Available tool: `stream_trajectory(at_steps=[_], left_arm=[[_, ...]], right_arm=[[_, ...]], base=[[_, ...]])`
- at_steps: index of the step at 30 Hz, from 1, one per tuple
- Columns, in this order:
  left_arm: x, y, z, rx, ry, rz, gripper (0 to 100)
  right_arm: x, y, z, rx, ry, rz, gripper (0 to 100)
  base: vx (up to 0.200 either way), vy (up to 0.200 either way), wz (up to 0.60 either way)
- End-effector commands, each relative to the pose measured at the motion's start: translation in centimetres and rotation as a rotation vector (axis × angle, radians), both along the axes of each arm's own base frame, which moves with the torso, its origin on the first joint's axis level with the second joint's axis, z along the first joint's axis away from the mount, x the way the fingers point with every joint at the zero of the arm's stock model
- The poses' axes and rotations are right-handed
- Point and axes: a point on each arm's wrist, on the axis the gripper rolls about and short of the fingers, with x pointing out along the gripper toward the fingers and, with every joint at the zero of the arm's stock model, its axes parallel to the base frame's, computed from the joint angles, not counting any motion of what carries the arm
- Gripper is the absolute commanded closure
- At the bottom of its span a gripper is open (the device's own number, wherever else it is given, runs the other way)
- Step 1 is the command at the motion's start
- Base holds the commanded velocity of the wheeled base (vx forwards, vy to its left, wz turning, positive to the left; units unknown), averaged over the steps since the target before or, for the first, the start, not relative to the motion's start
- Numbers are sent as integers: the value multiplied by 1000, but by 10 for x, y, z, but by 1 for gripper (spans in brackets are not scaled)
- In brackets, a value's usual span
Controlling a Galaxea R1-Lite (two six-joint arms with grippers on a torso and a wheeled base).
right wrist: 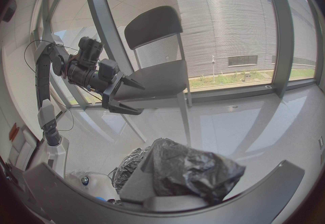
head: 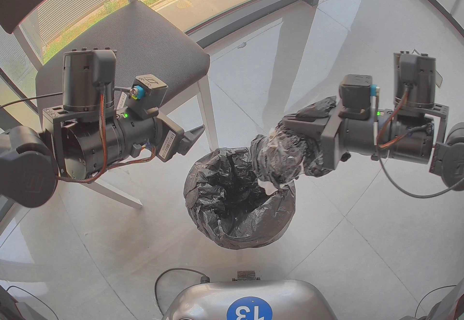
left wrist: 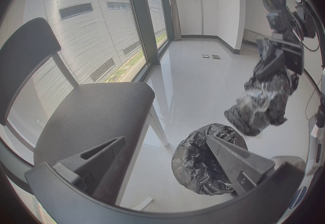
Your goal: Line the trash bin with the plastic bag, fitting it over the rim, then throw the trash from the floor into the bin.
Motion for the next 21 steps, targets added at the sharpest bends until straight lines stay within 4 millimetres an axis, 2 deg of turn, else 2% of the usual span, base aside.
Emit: stream_trajectory(at_steps=[1,7,9,10,21], left_arm=[[0,7,8,-15,-25,18,0],[3,9,13,-28,-34,27,0],[3,9,13,-28,-34,27,0],[2,10,14,-31,-36,28,0],[2,12,15,-52,-33,37,0]], right_arm=[[20,38,-28,-41,55,62,100],[36,67,-48,-49,69,107,100],[37,71,-50,-52,73,115,100],[39,76,-58,-63,85,121,100],[52,86,-100,-124,157,125,100]], base=[[0,0,0],[0,0,0],[0,0,0],[0,0,0],[0,0,0]])
